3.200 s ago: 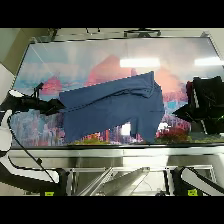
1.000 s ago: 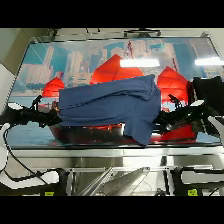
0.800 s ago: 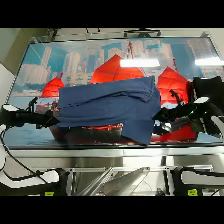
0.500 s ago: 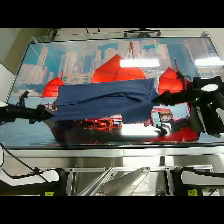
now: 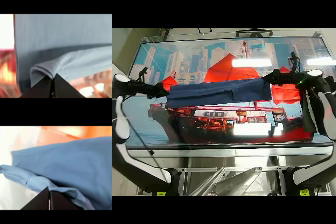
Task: Fold the shirts.
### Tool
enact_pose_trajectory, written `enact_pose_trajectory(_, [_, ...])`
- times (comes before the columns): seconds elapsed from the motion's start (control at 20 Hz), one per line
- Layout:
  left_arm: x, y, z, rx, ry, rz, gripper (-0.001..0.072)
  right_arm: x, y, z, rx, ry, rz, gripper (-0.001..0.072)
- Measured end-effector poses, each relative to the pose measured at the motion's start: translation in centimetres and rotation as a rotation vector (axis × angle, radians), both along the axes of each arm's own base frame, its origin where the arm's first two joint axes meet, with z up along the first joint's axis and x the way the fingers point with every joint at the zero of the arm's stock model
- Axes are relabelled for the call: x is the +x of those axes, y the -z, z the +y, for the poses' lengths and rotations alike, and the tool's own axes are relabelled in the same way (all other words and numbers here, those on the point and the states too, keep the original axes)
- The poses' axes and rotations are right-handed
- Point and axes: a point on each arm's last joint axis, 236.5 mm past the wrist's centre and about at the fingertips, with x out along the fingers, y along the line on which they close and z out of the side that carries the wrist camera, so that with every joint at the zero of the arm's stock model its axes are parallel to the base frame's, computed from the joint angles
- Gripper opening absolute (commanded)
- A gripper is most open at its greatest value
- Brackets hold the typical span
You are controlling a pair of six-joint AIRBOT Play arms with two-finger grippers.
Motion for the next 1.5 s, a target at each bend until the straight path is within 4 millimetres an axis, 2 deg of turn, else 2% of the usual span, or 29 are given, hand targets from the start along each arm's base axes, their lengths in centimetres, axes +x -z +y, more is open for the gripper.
enact_pose_trajectory(0.1, [2.9,1.2,-0.8,0.02,0.016,-0.04,0.0012,0.7,2.1,0.0,-0.013,0.01,0.022,0.0024])
enact_pose_trajectory(0.25, [5.3,3.2,-1.5,0.041,0.042,-0.051,0.0011,1.1,4.5,-0.4,-0.057,0.014,0.045,0.0024])
enact_pose_trajectory(0.45, [5.5,5.0,-1.5,0.057,0.067,0.0,0.003,1.0,6.3,-0.9,-0.118,0.006,0.057,0.0024])
enact_pose_trajectory(0.5, [5.4,5.2,-1.5,0.06,0.071,0.009,0.0112,1.0,6.5,-1.1,-0.129,0.004,0.055,0.0034])
enact_pose_trajectory(0.55, [5.3,5.2,-1.5,0.06,0.072,0.016,0.0239,1.1,6.7,-1.2,-0.14,0.001,0.05,0.0156])
enact_pose_trajectory(0.6, [5.2,5.1,-1.6,0.059,0.078,0.02,0.025,1.2,6.6,-1.3,-0.148,-0.003,0.039,0.0395])
enact_pose_trajectory(0.65, [5.3,4.9,-1.6,0.059,0.076,0.019,0.025,1.4,6.3,-1.4,-0.157,-0.007,0.028,0.0499])
enact_pose_trajectory(0.7, [5.4,4.4,-1.8,0.055,0.078,0.01,0.025,1.6,5.9,-1.7,-0.169,-0.016,0.013,0.0557])
enact_pose_trajectory(0.75, [5.5,3.6,-2.0,0.048,0.078,-0.001,0.025,1.6,5.5,-2.1,-0.189,-0.03,0.002,0.0668])
enact_pose_trajectory(0.8, [5.7,2.5,-2.2,0.043,0.079,-0.02,0.0251,1.6,5.2,-2.8,-0.214,-0.038,0.004,0.0694])
enact_pose_trajectory(0.85, [5.9,1.4,-2.3,0.043,0.077,-0.042,0.0326,1.5,5.2,-3.9,-0.243,-0.035,0.027,0.0693])
enact_pose_trajectory(0.9, [6.0,0.2,-2.3,0.05,0.076,-0.064,0.0342,1.2,5.5,-4.9,-0.271,-0.031,0.062,0.0693])
enact_pose_trajectory(1.0, [6.3,-2.0,-2.2,0.062,0.072,-0.107,0.0341,0.2,6.4,-6.8,-0.308,-0.021,0.141,0.0693])
enact_pose_trajectory(1.15, [6.4,-4.4,-2.7,0.068,0.078,-0.151,0.0341,-1.4,8.3,-7.8,-0.319,-0.036,0.249,0.0693])
enact_pose_trajectory(1.25, [6.5,-5.1,-3.1,0.067,0.083,-0.163,0.0339,-1.9,9.3,-7.4,-0.297,-0.047,0.292,0.0693])
enact_pose_trajectory(1.5, [6.3,-5.7,-4.0,0.039,0.093,-0.167,0.0337,-2.0,10.2,-3.6,-0.202,-0.09,0.325,0.0691])
